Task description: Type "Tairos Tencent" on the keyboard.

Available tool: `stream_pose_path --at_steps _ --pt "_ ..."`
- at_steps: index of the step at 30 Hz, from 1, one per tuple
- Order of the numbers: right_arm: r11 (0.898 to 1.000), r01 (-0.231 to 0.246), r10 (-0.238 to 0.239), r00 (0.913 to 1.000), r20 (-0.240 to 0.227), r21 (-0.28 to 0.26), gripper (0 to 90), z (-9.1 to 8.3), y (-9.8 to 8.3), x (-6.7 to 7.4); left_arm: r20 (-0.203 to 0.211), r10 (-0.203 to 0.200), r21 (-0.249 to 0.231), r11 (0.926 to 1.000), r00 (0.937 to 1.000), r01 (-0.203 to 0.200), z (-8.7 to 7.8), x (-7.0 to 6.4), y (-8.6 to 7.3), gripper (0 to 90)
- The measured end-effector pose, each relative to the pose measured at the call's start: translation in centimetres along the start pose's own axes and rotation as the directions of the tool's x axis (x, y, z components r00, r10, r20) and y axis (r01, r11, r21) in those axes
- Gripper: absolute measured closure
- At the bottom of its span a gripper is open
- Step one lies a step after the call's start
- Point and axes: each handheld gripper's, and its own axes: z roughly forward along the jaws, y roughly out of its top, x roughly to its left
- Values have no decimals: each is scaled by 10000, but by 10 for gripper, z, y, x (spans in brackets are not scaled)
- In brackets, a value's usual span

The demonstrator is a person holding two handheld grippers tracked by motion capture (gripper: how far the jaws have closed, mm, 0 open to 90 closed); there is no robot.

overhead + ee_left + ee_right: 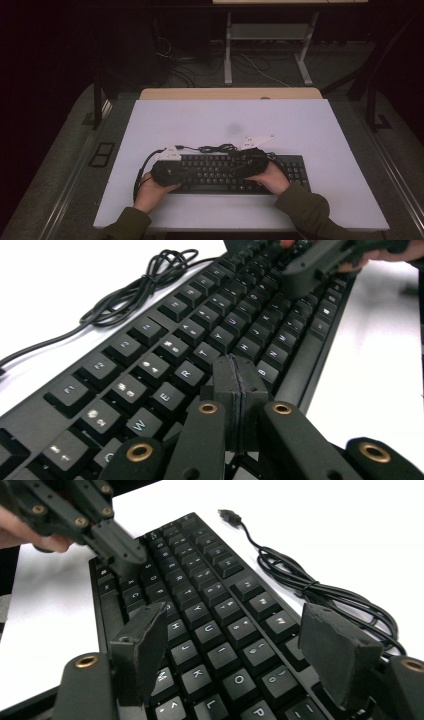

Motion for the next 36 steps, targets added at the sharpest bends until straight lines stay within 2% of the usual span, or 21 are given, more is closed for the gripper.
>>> stream_pose_path --at_steps 7,16,36 --pt "10000 13 -13 10000 56 -5 266 0 -1 -1 190 40 269 9996 9998 -45 3 -1 -2 891" --pt "10000 4 -4 10000 98 -10 264 0 -1 -1 299 293 719 9969 9991 -314 7 -3 -3 891" --pt "10000 12 -11 9999 124 -18 263 0 -1 -1 321 227 830 9962 9992 -253 10 -2 -5 891"
